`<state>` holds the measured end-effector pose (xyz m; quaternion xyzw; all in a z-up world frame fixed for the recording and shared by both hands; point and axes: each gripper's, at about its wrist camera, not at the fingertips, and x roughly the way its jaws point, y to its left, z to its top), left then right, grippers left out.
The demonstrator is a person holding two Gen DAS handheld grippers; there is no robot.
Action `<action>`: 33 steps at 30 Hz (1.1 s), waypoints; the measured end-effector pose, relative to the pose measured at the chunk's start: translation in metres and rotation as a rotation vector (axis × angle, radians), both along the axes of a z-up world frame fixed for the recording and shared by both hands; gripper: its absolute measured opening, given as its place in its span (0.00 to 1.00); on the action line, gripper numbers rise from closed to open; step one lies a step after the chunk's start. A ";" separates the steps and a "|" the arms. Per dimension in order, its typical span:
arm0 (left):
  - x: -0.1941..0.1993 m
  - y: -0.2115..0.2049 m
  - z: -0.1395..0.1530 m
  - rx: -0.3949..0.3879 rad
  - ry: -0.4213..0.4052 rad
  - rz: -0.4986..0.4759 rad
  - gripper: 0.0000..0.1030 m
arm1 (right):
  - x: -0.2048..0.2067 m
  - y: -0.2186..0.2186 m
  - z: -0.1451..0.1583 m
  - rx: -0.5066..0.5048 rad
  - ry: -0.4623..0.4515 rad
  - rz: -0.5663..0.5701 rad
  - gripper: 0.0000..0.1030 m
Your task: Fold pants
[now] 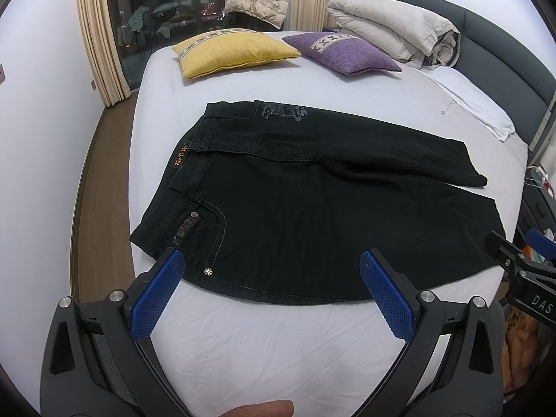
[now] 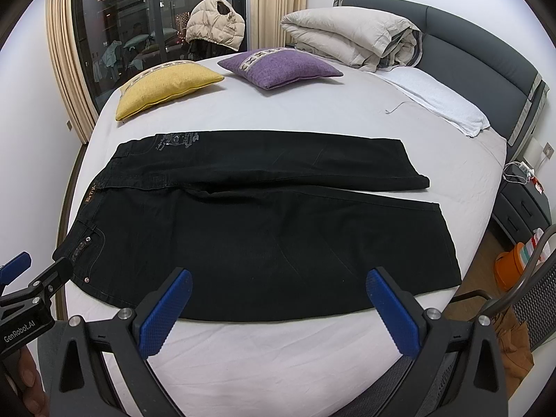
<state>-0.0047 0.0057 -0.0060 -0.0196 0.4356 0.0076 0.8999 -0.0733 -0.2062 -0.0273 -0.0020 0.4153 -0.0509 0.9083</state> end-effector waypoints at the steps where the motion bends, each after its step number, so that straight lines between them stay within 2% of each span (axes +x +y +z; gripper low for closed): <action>1: 0.001 -0.001 0.000 -0.001 0.001 0.000 1.00 | 0.000 0.000 0.000 0.000 0.001 0.000 1.00; 26: 0.000 0.000 0.000 -0.001 0.002 0.000 1.00 | 0.001 0.000 0.000 0.000 0.002 0.000 1.00; 33: 0.006 -0.005 -0.005 0.000 0.015 -0.004 1.00 | 0.000 0.002 -0.009 0.001 0.013 0.004 1.00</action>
